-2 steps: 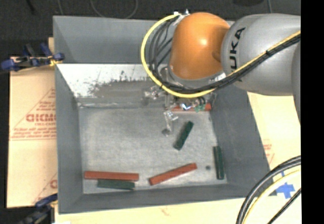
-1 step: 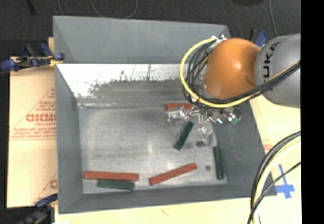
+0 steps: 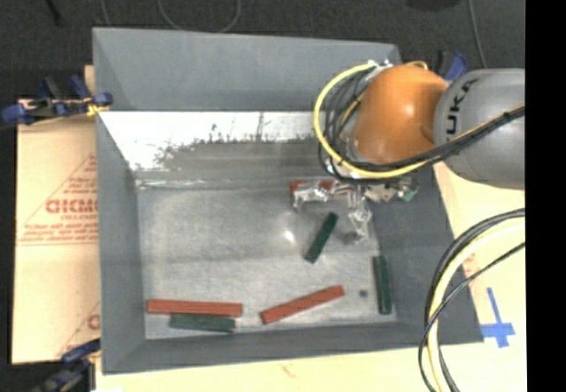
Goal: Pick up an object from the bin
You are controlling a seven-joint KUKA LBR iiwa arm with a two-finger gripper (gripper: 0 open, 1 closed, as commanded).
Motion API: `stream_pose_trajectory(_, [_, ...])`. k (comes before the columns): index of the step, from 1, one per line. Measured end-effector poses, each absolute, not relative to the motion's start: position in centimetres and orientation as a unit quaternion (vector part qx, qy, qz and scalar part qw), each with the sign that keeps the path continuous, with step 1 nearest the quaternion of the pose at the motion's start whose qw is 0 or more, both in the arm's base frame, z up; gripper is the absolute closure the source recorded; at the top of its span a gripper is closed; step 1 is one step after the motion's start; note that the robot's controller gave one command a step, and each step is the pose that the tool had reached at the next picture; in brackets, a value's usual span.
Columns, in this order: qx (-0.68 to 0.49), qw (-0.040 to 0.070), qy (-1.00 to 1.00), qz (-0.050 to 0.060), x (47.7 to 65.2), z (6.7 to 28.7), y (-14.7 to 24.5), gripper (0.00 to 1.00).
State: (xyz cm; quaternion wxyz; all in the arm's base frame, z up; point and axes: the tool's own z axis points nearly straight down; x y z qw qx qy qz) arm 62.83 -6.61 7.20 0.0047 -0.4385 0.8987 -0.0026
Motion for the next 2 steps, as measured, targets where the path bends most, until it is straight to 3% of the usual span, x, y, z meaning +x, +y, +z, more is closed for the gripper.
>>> stream_pose_trajectory(1, [-0.437,0.005,0.900,-0.001,62.9,7.3,-6.5,1.00])
stream_pose_trajectory(2, [-0.438,0.006,0.899,-0.003,62.6,26.6,-4.6,1.00])
